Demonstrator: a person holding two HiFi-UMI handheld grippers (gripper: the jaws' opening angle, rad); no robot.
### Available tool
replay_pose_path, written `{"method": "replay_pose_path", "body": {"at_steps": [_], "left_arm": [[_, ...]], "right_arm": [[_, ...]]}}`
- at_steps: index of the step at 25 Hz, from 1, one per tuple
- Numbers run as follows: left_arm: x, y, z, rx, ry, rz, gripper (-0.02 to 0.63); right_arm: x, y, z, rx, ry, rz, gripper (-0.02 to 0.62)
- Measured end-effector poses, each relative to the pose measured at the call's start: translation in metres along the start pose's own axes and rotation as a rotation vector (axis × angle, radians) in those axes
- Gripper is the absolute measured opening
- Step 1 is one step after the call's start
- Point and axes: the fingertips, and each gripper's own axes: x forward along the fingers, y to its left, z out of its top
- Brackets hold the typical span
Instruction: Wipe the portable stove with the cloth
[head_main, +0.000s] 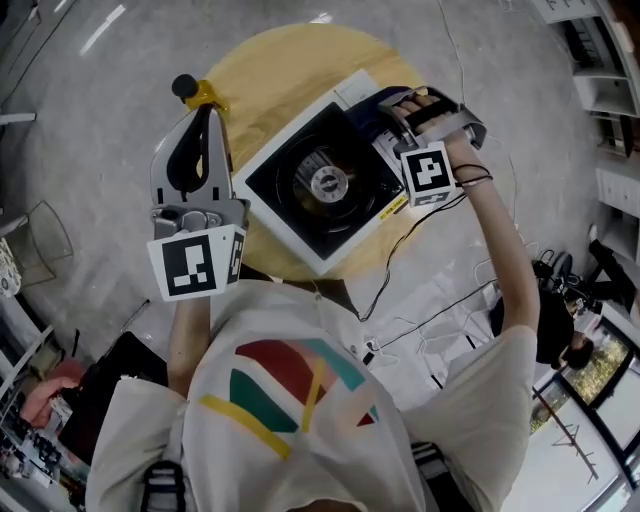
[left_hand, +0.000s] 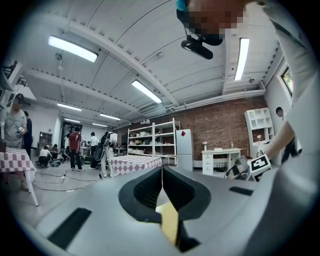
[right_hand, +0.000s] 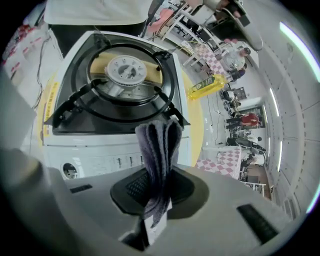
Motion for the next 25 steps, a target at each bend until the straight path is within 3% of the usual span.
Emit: {"method": "replay_pose_path", "body": {"at_steps": [14, 19, 25], "left_arm": [[0.010, -0.056, 0.008, 0.002, -0.021, -0.086, 0.006], [0.016, -0.070, 0.005, -0.001, -0.019, -0.104, 0.006], [0.026, -0.091, 0.006, 0.006, -0.027, -0.136, 0.007]], "right_arm": [[-0.045, 0.070, -0.013, 0.049, 0.023, -0.005, 0.032], [-0.062, 0.106, -0.012, 0.092, 0.026, 0.058, 0.032], [-0.073, 0.130, -0.016, 0.110, 0.028, 0.066, 0.032]]}}
